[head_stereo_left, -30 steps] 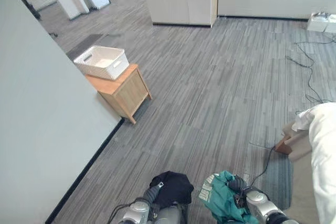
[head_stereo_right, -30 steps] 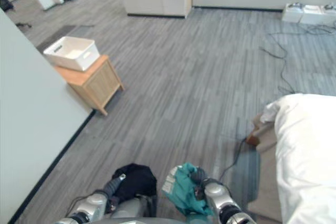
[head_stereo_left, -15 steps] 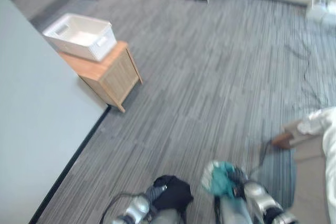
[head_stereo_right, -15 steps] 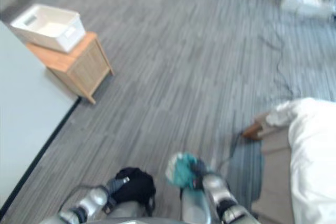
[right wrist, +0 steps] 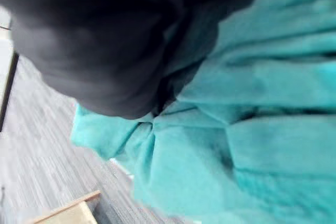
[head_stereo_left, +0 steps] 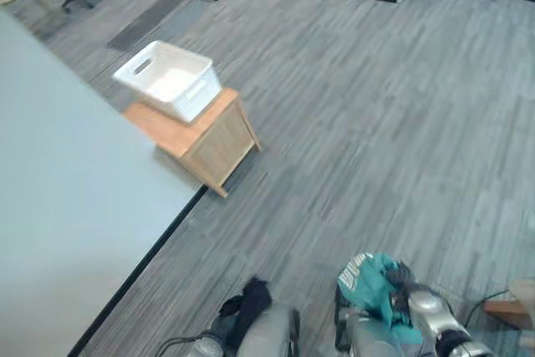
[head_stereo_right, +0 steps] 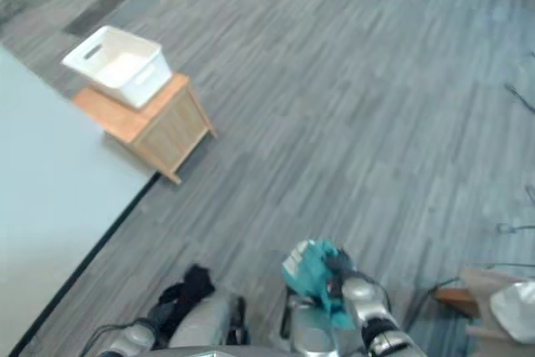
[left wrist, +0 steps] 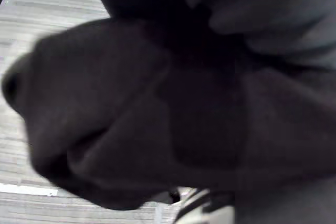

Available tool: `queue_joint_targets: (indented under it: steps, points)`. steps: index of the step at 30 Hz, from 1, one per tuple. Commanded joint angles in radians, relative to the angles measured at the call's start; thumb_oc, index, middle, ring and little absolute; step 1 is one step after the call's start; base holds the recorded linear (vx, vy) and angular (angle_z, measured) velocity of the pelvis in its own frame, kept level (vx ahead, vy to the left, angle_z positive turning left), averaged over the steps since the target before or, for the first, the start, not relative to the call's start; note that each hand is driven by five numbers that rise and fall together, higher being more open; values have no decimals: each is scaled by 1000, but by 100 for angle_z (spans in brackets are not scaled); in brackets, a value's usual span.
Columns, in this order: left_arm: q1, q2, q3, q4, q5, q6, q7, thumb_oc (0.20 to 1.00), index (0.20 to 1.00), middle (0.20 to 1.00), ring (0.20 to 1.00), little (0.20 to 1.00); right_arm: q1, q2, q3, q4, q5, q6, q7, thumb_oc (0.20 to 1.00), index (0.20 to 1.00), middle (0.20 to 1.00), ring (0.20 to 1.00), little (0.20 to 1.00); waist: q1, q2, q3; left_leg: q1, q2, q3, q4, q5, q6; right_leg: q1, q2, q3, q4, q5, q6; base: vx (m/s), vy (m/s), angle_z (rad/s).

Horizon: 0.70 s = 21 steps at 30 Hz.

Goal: Tidy up the quilt and then pick up the clothes from the bed and put them into the laundry hamper.

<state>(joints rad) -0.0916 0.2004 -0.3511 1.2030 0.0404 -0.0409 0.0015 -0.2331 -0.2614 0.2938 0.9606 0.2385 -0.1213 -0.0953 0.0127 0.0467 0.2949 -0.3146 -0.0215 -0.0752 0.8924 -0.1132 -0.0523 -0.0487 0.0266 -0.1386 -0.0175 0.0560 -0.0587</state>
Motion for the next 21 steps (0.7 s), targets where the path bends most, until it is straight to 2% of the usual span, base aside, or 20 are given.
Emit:
queue_joint_targets:
  steps: [1, 2, 3, 4, 5, 6, 7, 8, 9, 10, 11, 12, 13, 14, 16, 17, 18, 19, 20, 21]
  points:
    - [-170, -134, -107, -30, -11, -33, 134, 200, 200, 200, 200, 200, -55, 33, 57, -46, 59, -50, -27, 200, 200, 200, 200, 200, 65, -29, 47, 81, -15, -20, -327, 6, 39, 134, -66, 32, -68, -137, 89, 518, 88, -103]
    - [-191, -148, -119, -19, -6, -17, 144, 200, 200, 200, 200, 200, -49, 38, 65, -37, 71, -49, -19, 200, 200, 200, 200, 200, 80, -30, 41, 100, -11, -33, -478, 10, 39, 160, -57, 45, -70, -156, 92, 722, 132, -84]
    - [-216, -159, -132, -8, 10, -6, 159, 200, 200, 200, 200, 200, -42, 42, 79, -29, 87, -50, -10, 200, 200, 200, 200, 200, 86, -35, 28, 114, -5, -48, -640, 59, 33, 184, -43, 51, -70, -178, 96, 528, 97, -66]
    - [-232, -166, -142, -1, 24, 2, 164, 200, 200, 200, 200, 200, -32, 43, 83, -19, 98, -52, -6, 200, 200, 200, 200, 200, 86, -36, 18, 118, 9, -25, -748, 115, 29, 208, -33, 44, -70, -199, 96, 493, 81, -57]
    - [-246, -169, -146, 3, 23, 7, 164, 200, 200, 200, 200, 200, -23, 44, 82, -6, 117, -53, -3, 200, 200, 200, 200, 200, 85, -41, 11, 104, 22, 32, -785, 144, 30, 235, -22, 33, -70, -216, 92, 462, 71, -66]
    - [-249, -167, -145, 5, 32, 11, 153, 200, 200, 200, 200, 200, -17, 49, 94, 6, 116, -49, 6, 200, 200, 200, 200, 200, 90, -51, -4, 120, 25, 65, -825, 136, 42, 255, -14, 42, -70, -230, 93, 316, 52, -57]
    - [-249, -167, -145, 5, 32, 11, 153, 200, 200, 200, 200, 200, -17, 49, 94, 6, 116, -50, 6, 200, 200, 200, 200, 200, 92, -52, -3, 124, 24, 67, -828, 137, 42, 257, -15, 44, -70, -231, 94, 326, 58, -51]
    - [-251, -165, -151, 12, 34, 17, 150, 200, 200, 200, 200, 200, -9, 60, 97, 13, 114, -47, 5, 200, 200, 200, 200, 200, 92, -67, -11, 135, 15, 82, -827, 141, 54, 266, -18, 41, -50, -231, 94, 294, 65, -43]
    - [-256, -158, -149, 12, 35, 18, 152, 200, 200, 200, 200, 200, -8, 71, 108, 13, 108, -41, 8, 200, 200, 200, 200, 200, 102, -84, -22, 148, 0, 77, -823, 135, 68, 252, -20, 46, 21, -235, 104, 465, 148, -52]
    - [-269, -154, -163, 19, 60, 22, 144, 200, 200, 200, 200, 200, -20, 80, 100, 18, 108, -38, 12, 200, 200, 200, 200, 200, 96, -88, -11, 193, -4, 86, -828, 112, 80, 166, -32, 14, 234, -234, 182, 358, 191, -50]
    - [-282, -153, -170, 21, 71, 25, 144, 200, 200, 200, 200, 200, -33, 88, 97, 20, 118, -34, 15, 200, 200, 200, 200, 200, 84, -74, 6, 220, 1, 92, -830, 100, 90, 79, -65, -9, 370, -191, 228, 256, 202, -63]
    - [-289, -146, -176, 24, 76, 29, 148, 200, 200, 200, 200, 200, -37, 93, 91, 18, 134, -32, 20, 200, 200, 200, 200, 200, 70, -56, 15, 249, 12, 92, -848, 97, 94, 21, -87, -37, 457, -152, 249, 80, 119, -42]
    - [-289, -146, -176, 25, 76, 29, 148, 200, 200, 200, 200, 200, -37, 93, 91, 18, 134, -32, 20, 200, 200, 200, 200, 200, 69, -59, 17, 250, 9, 93, -849, 97, 95, 19, -91, -36, 464, -156, 250, 150, 144, -24]
    - [-301, -142, -183, 25, 79, 32, 152, 200, 200, 200, 200, 200, -47, 94, 82, 5, 154, -35, 19, 200, 200, 200, 200, 200, 43, -34, 34, 296, 18, 74, -879, 93, 98, -52, -85, -44, 534, -143, 245, 183, 124, 21]
    - [-301, -143, -179, 23, 70, 27, 160, 200, 200, 200, 200, 200, -55, 92, 82, -14, 166, -43, 16, 200, 200, 200, 200, 200, 21, -26, 44, 335, 9, 69, -909, 83, 102, -78, -67, -46, 454, -164, 222, 206, 89, 69]
    - [-301, -143, -179, 23, 70, 27, 160, 200, 200, 200, 200, 200, -55, 92, 82, -15, 166, -43, 16, 200, 200, 200, 200, 200, 20, -26, 46, 339, 9, 68, -911, 83, 101, -75, -67, -46, 454, -165, 222, 235, -4, 97]
    - [-297, -143, -173, 30, 73, 26, 160, 200, 200, 200, 200, 200, -57, 90, 78, -24, 172, -49, 9, 200, 200, 200, 200, 200, 13, -27, 37, 353, 4, 77, -925, 70, 100, -61, -78, -57, 337, -174, 198, 159, -16, 71]
    - [-297, -143, -173, 30, 73, 26, 161, 200, 200, 200, 200, 200, -57, 90, 78, -24, 172, -49, 9, 200, 200, 200, 200, 200, 12, -26, 39, 356, 5, 76, -925, 70, 100, -57, -77, -58, 334, -174, 198, 305, -53, 68]
    - [-292, -144, -168, 46, 81, 30, 161, 200, 200, 200, 200, 200, -57, 86, 66, -23, 184, -52, 2, 200, 200, 200, 200, 200, 5, -23, 26, 375, 2, 64, -935, 55, 98, -83, -80, -19, 252, -156, 187, 216, -65, 39]
    - [-290, -144, -165, 55, 86, 34, 162, 200, 200, 200, 200, 200, -55, 80, 58, -28, 191, -51, 2, 200, 200, 200, 200, 200, -5, -22, 26, 383, 2, 55, -929, 45, 98, -101, -84, 22, 218, -136, 193, 291, -100, 39]
